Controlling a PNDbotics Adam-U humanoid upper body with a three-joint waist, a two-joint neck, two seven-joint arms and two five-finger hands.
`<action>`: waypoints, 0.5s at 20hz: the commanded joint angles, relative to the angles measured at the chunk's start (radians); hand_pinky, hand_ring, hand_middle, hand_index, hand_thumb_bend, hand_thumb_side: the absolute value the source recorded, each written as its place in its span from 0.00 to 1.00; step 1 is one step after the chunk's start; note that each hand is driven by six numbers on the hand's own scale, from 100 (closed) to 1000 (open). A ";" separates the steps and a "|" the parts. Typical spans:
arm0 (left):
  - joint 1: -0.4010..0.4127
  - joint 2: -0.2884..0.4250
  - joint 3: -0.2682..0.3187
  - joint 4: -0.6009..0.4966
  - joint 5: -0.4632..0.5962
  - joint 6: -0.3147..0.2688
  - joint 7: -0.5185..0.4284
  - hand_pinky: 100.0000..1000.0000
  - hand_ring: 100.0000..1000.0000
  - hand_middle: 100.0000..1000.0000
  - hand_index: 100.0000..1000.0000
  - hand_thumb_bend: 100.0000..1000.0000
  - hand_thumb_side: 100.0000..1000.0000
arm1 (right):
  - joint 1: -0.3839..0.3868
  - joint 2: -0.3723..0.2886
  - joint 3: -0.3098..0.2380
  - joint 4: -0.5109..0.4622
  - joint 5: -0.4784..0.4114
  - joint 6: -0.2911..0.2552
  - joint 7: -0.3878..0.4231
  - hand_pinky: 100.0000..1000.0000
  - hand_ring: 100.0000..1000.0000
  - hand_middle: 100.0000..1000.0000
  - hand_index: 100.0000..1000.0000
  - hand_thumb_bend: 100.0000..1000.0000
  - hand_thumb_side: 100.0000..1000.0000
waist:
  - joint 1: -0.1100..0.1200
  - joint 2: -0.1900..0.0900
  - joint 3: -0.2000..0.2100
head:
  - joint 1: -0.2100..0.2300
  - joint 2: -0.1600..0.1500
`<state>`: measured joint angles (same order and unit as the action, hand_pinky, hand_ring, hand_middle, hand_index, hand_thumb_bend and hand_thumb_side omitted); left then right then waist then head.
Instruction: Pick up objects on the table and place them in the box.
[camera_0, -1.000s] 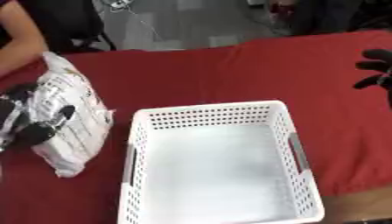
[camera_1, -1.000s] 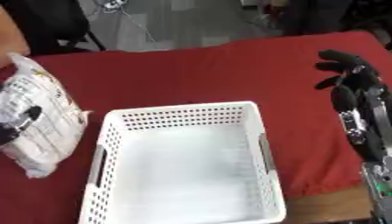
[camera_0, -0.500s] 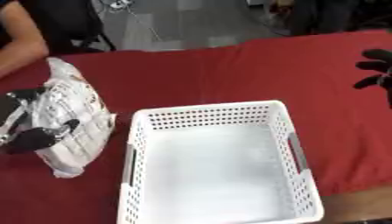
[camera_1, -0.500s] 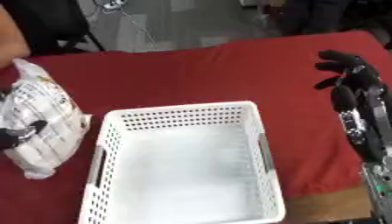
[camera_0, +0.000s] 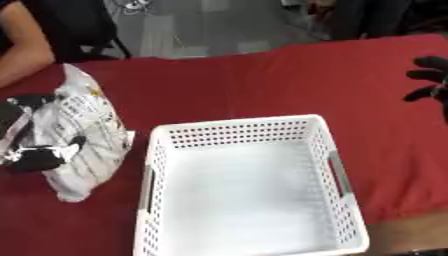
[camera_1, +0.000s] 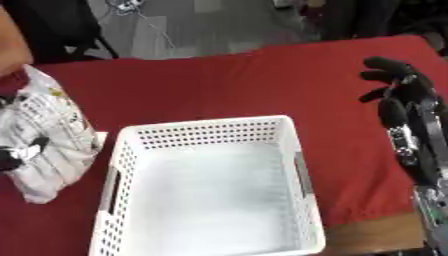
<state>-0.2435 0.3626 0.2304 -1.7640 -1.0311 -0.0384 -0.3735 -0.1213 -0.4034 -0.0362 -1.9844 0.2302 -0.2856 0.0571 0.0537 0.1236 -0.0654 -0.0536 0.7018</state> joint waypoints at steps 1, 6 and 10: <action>-0.012 0.027 0.000 -0.016 0.007 -0.004 0.006 0.27 0.03 0.00 0.05 0.00 0.23 | -0.005 -0.015 -0.002 -0.016 -0.003 0.000 -0.001 0.54 0.75 0.78 0.88 0.33 0.92 | -0.002 -0.011 0.000 | -0.009 -0.014; -0.014 0.028 0.000 -0.017 0.009 -0.006 0.006 0.27 0.03 0.00 0.05 0.00 0.23 | -0.004 -0.015 -0.002 -0.016 -0.002 0.001 -0.002 0.53 0.75 0.78 0.88 0.33 0.92 | -0.002 -0.010 0.000 | -0.009 -0.014; -0.019 0.034 0.003 -0.030 0.010 -0.007 0.013 0.26 0.02 0.00 0.05 0.00 0.24 | -0.004 -0.015 -0.002 -0.016 -0.002 0.002 -0.002 0.54 0.75 0.78 0.88 0.32 0.92 | -0.002 -0.011 -0.001 | -0.009 -0.013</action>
<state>-0.2462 0.3632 0.2305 -1.7700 -1.0244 -0.0444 -0.3653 -0.1213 -0.4034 -0.0362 -1.9844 0.2302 -0.2856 0.0570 0.0537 0.1236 -0.0658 -0.0537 0.7017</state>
